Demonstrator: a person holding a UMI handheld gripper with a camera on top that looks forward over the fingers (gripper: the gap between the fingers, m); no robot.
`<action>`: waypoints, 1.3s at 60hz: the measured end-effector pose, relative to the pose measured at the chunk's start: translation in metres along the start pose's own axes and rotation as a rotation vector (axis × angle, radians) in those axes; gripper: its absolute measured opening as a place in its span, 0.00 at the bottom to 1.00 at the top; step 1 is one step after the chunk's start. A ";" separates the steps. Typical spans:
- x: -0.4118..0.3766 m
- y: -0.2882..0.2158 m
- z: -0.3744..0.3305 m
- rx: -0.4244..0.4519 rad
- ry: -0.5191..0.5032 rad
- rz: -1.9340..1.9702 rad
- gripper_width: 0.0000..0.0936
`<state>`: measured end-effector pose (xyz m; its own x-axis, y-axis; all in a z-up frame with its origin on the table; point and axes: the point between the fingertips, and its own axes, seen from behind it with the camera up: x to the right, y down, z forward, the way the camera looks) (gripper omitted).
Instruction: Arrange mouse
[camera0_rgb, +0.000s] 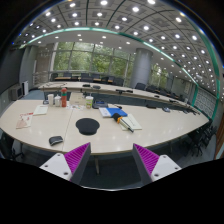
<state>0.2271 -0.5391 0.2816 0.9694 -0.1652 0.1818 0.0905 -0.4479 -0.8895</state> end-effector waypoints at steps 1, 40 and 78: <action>-0.001 0.001 0.000 -0.003 -0.003 -0.002 0.92; -0.279 0.091 0.098 -0.088 -0.423 -0.023 0.92; -0.416 0.105 0.290 -0.233 -0.347 0.082 0.91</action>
<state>-0.1004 -0.2625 -0.0090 0.9942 0.0797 -0.0728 -0.0051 -0.6388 -0.7694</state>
